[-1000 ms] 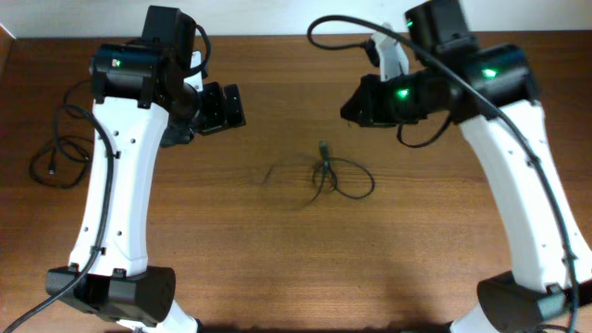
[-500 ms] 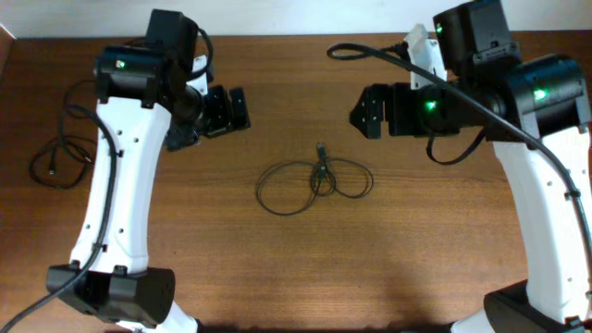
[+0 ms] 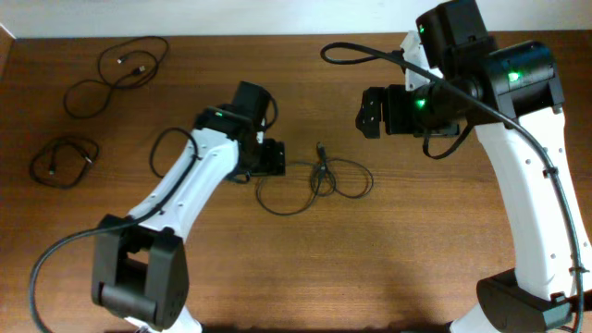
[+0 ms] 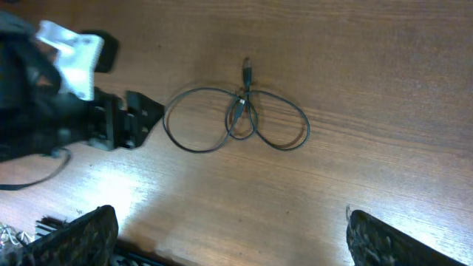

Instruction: Untangle cables

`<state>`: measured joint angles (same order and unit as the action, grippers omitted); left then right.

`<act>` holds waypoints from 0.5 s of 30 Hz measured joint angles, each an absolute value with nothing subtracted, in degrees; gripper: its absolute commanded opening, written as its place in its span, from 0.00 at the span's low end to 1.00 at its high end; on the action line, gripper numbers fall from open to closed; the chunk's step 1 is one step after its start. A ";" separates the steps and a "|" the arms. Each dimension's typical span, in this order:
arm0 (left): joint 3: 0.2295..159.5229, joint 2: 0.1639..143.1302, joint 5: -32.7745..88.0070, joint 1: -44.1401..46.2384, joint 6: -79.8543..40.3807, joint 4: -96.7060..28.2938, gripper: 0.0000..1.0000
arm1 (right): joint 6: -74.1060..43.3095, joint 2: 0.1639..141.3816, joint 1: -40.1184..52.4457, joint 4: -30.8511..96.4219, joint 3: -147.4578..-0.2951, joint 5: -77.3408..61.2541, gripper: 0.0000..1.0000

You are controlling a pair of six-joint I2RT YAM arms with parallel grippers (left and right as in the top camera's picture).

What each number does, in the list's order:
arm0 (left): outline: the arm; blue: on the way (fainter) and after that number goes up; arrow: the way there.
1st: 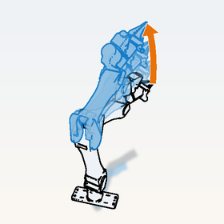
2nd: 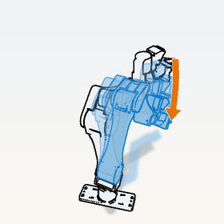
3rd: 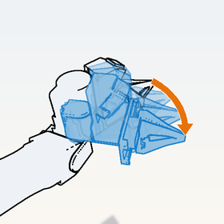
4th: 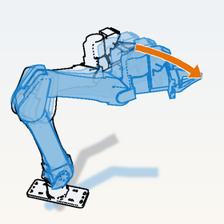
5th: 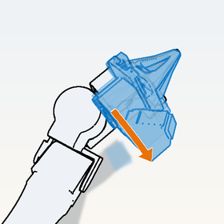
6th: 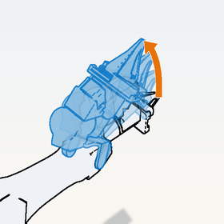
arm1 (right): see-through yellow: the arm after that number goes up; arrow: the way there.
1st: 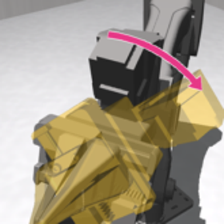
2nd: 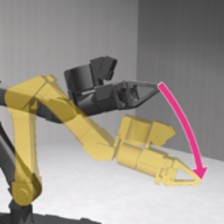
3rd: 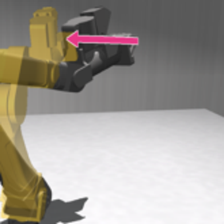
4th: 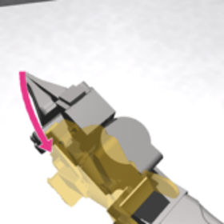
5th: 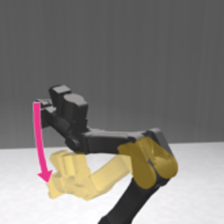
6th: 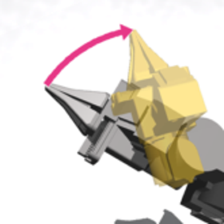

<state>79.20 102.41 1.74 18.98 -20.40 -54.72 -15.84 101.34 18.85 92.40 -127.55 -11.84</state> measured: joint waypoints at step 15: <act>78.08 114.54 -4.99 21.15 -20.14 -50.72 0.64 | -15.81 101.34 18.85 92.38 -127.55 -11.84 0.99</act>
<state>78.08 114.54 -4.99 21.15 -20.14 -50.72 -15.81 101.34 18.85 92.38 -127.55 -11.84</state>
